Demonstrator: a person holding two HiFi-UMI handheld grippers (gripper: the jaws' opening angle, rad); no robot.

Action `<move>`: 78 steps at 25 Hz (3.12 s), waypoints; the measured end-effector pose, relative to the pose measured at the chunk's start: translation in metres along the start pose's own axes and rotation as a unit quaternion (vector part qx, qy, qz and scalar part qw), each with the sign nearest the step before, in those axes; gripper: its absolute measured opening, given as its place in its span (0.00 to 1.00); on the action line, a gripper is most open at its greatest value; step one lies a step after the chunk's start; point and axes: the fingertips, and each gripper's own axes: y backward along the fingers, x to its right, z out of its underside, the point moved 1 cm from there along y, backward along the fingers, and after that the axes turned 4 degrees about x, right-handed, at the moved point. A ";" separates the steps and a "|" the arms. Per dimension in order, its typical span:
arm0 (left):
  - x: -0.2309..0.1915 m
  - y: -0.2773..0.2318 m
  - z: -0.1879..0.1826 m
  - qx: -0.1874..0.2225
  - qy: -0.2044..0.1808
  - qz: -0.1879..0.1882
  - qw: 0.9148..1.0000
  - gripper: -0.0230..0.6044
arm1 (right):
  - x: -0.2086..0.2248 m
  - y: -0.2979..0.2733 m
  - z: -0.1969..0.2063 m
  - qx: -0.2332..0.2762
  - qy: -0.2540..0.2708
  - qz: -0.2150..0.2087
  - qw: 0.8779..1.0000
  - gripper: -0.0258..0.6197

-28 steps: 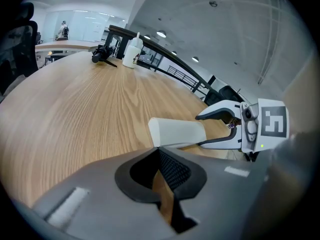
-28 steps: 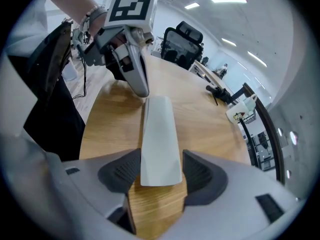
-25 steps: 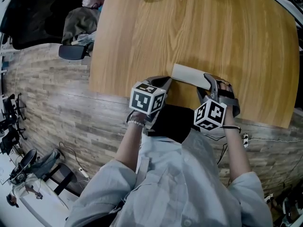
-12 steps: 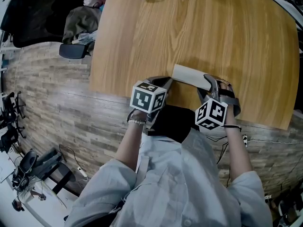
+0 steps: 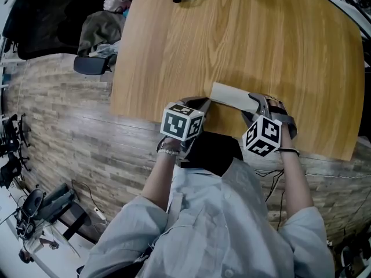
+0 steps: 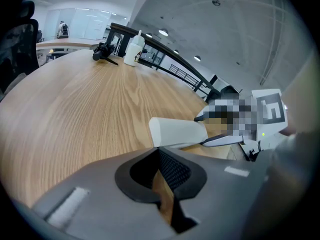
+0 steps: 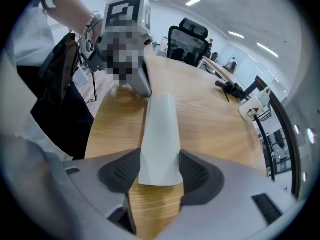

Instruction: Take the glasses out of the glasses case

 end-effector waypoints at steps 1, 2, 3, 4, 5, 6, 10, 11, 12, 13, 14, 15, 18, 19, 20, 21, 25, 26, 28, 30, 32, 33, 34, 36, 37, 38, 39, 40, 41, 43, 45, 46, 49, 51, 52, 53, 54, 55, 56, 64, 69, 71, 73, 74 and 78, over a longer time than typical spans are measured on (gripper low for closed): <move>0.000 0.000 -0.001 0.000 -0.001 0.000 1.000 0.04 | 0.001 0.000 0.000 0.001 -0.002 -0.005 1.000 0.40; -0.001 0.000 -0.001 0.000 -0.002 0.000 1.000 0.04 | 0.002 0.000 -0.001 0.002 -0.005 -0.010 1.000 0.40; -0.001 0.000 -0.001 0.000 -0.002 0.000 1.000 0.04 | 0.002 0.001 -0.001 0.005 -0.010 -0.016 1.000 0.40; -0.001 -0.001 -0.001 0.000 -0.002 -0.001 1.000 0.04 | 0.003 0.001 -0.002 0.008 -0.017 -0.023 1.000 0.40; -0.001 -0.001 -0.001 0.001 -0.002 -0.001 1.000 0.04 | 0.004 0.002 -0.002 0.011 -0.023 -0.030 0.999 0.40; -0.001 -0.001 -0.001 0.001 -0.001 -0.001 1.000 0.04 | 0.005 0.003 -0.002 0.012 -0.026 -0.038 0.999 0.40; -0.002 -0.002 0.000 0.000 0.000 0.000 1.000 0.04 | 0.009 0.005 -0.003 0.014 -0.034 -0.067 0.997 0.40; -0.002 -0.002 0.000 0.000 0.000 0.000 1.000 0.04 | 0.009 0.005 -0.003 0.015 -0.036 -0.072 0.997 0.40; -0.002 -0.002 0.000 -0.001 0.001 0.000 1.000 0.04 | 0.010 0.006 -0.004 0.015 -0.036 -0.074 0.997 0.40; -0.002 -0.002 0.000 -0.002 0.000 0.000 1.000 0.04 | 0.010 0.007 -0.004 0.015 -0.035 -0.073 0.997 0.40; -0.002 -0.002 0.000 -0.003 -0.001 0.001 1.000 0.04 | 0.011 0.008 -0.005 0.015 -0.032 -0.071 0.997 0.40; -0.001 -0.002 0.000 -0.004 -0.002 0.001 1.000 0.04 | 0.011 0.010 -0.006 0.015 -0.029 -0.068 0.997 0.39; -0.001 -0.002 0.000 -0.006 -0.003 0.002 1.000 0.04 | 0.013 0.017 -0.009 0.022 -0.022 -0.057 0.998 0.30; -0.001 -0.002 0.000 -0.006 -0.002 0.002 1.000 0.04 | 0.015 0.020 -0.010 0.025 -0.021 -0.050 0.998 0.25; -0.002 -0.002 0.000 -0.006 -0.002 0.003 1.000 0.04 | 0.017 0.022 -0.011 0.028 -0.021 -0.040 0.999 0.21; -0.002 -0.002 0.000 -0.006 -0.001 0.003 1.000 0.04 | 0.021 0.024 -0.011 0.029 -0.021 -0.029 0.999 0.17; -0.003 -0.002 0.001 -0.006 0.002 0.003 1.000 0.04 | 0.032 0.028 -0.010 0.032 -0.019 0.002 0.999 0.10; -0.003 -0.002 0.001 -0.007 0.001 0.003 1.000 0.04 | 0.036 0.028 -0.010 0.034 -0.019 0.013 0.999 0.10; -0.003 -0.003 0.003 -0.013 -0.005 -0.001 1.000 0.04 | 0.047 0.030 -0.009 0.040 -0.024 0.039 0.998 0.08; -0.003 -0.004 0.005 -0.023 -0.027 -0.008 0.999 0.04 | 0.056 0.031 -0.008 0.044 -0.032 0.053 0.997 0.08; -0.002 -0.004 0.005 -0.025 -0.038 -0.010 0.999 0.04 | 0.061 0.030 -0.006 0.043 -0.032 0.058 0.997 0.07; -0.002 -0.004 0.005 -0.024 -0.035 -0.009 0.999 0.04 | 0.064 0.029 -0.005 0.040 -0.028 0.060 0.997 0.06; -0.001 -0.004 0.005 -0.023 -0.031 -0.008 0.999 0.04 | 0.065 0.028 -0.005 0.038 -0.023 0.062 0.997 0.06; -0.002 -0.004 0.006 -0.023 -0.029 -0.007 0.999 0.04 | 0.069 0.026 -0.004 0.035 -0.017 0.064 0.997 0.06; -0.002 -0.004 0.006 -0.023 -0.029 -0.007 0.999 0.04 | 0.070 0.024 -0.004 0.034 -0.015 0.066 0.997 0.06; -0.003 -0.004 0.006 -0.023 -0.030 -0.008 0.999 0.04 | 0.072 0.022 -0.004 0.034 -0.014 0.067 0.997 0.06; -0.003 -0.004 0.006 -0.023 -0.030 -0.008 0.999 0.04 | 0.074 0.020 -0.004 0.033 -0.014 0.069 0.997 0.06; -0.003 -0.004 0.005 -0.023 -0.030 -0.008 0.999 0.04 | 0.076 0.019 -0.003 0.033 -0.014 0.071 0.997 0.06; -0.003 -0.004 0.005 -0.023 -0.030 -0.008 0.999 0.04 | 0.078 0.018 -0.003 0.032 -0.016 0.073 0.997 0.06; -0.003 -0.003 0.004 -0.023 -0.030 -0.007 0.999 0.04 | 0.082 0.017 -0.002 0.033 -0.023 0.076 0.996 0.06; -0.002 -0.003 0.004 -0.023 -0.029 -0.007 0.999 0.04 | 0.086 0.015 -0.001 0.035 -0.033 0.078 0.996 0.06; -0.002 -0.003 0.004 -0.024 -0.029 -0.006 0.999 0.04 | 0.087 0.015 -0.001 0.037 -0.038 0.079 0.995 0.06; -0.003 -0.003 0.005 -0.025 -0.027 -0.005 0.999 0.04 | 0.090 0.012 0.000 0.043 -0.051 0.080 0.995 0.06; -0.004 -0.003 0.005 -0.025 -0.027 -0.005 0.999 0.04 | 0.091 0.011 0.000 0.045 -0.057 0.080 0.994 0.06; -0.004 -0.003 0.005 -0.024 -0.027 -0.005 0.999 0.04 | 0.091 0.011 -0.001 0.046 -0.059 0.080 0.994 0.06; -0.004 -0.003 0.005 -0.024 -0.027 -0.005 0.999 0.04 | 0.090 0.012 -0.001 0.047 -0.060 0.079 0.994 0.06; -0.004 -0.003 0.004 -0.023 -0.027 -0.006 0.999 0.04 | 0.089 0.014 -0.001 0.048 -0.062 0.077 0.994 0.06; -0.004 -0.003 0.004 -0.023 -0.027 -0.006 0.999 0.04 | 0.088 0.015 -0.002 0.051 -0.064 0.074 0.994 0.06; -0.003 -0.003 0.003 -0.023 -0.027 -0.005 0.999 0.04 | 0.085 0.017 -0.003 0.053 -0.067 0.069 0.994 0.06; -0.005 -0.004 0.005 -0.025 -0.026 -0.004 0.999 0.04 | 0.072 0.023 -0.015 0.071 -0.070 0.061 0.993 0.20; -0.005 -0.004 0.004 -0.025 -0.026 -0.003 0.999 0.04 | 0.068 0.037 -0.033 0.091 -0.064 0.065 0.992 0.20; -0.004 -0.004 0.003 -0.025 -0.026 -0.004 0.999 0.04 | 0.061 0.040 -0.041 0.097 -0.052 0.053 0.992 0.20; -0.004 -0.004 0.003 -0.024 -0.027 -0.004 0.999 0.04 | 0.050 0.039 -0.047 0.097 -0.038 0.031 0.994 0.20; -0.003 -0.004 0.003 -0.024 -0.027 -0.004 0.999 0.04 | 0.043 0.037 -0.049 0.095 -0.031 0.020 0.995 0.20; -0.002 -0.004 0.004 -0.024 -0.028 -0.004 0.999 0.04 | 0.031 0.023 -0.047 0.075 -0.020 0.000 0.997 0.20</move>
